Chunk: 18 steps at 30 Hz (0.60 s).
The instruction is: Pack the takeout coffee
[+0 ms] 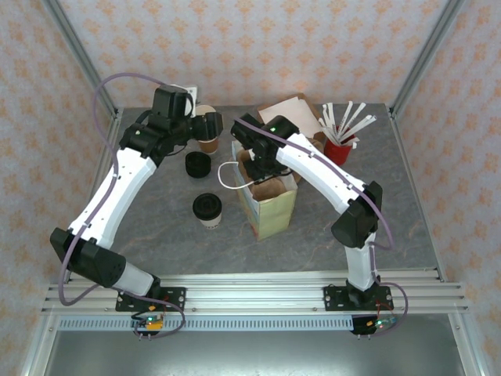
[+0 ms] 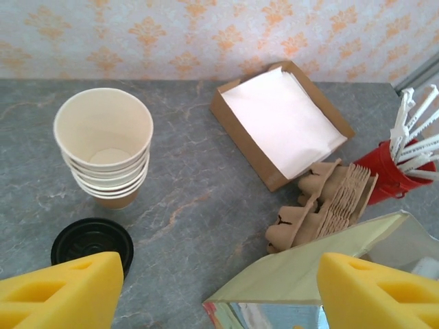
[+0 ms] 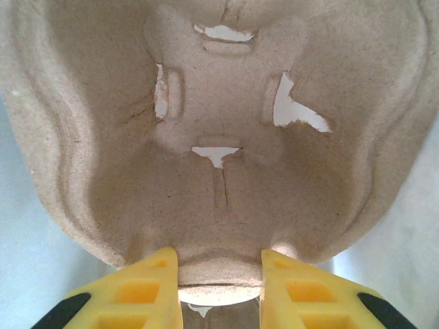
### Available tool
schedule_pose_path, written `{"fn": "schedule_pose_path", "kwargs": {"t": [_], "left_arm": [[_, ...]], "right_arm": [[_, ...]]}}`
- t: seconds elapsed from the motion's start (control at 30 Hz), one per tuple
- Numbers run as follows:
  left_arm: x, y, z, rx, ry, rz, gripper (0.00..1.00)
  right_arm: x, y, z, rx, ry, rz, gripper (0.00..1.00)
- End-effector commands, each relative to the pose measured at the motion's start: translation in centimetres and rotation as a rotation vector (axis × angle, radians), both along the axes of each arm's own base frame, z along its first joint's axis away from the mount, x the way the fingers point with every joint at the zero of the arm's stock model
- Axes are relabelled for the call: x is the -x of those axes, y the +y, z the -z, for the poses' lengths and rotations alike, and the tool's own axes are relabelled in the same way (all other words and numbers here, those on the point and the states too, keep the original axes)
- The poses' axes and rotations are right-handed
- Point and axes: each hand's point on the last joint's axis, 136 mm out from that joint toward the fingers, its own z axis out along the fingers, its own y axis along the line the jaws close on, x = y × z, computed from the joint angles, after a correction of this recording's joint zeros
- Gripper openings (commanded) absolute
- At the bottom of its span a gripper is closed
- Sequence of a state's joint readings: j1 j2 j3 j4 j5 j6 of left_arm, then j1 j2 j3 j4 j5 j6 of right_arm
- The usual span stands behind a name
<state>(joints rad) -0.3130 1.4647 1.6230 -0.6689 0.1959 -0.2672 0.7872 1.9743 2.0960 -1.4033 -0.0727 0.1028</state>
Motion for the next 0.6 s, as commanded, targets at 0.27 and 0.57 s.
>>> {"fn": "schedule_pose_path", "kwargs": {"t": [0.27, 0.57], "left_arm": [[1.7, 1.9, -1.8, 0.03, -0.076, -0.076, 0.76], [2.6, 2.0, -1.2, 0.042, -0.065, -0.073, 0.76]], "right_arm": [[-0.5, -0.1, 2.2, 0.002, 0.032, 0.005, 0.29], [-0.7, -0.1, 3.5, 0.003, 0.05, 0.016, 0.29]]}}
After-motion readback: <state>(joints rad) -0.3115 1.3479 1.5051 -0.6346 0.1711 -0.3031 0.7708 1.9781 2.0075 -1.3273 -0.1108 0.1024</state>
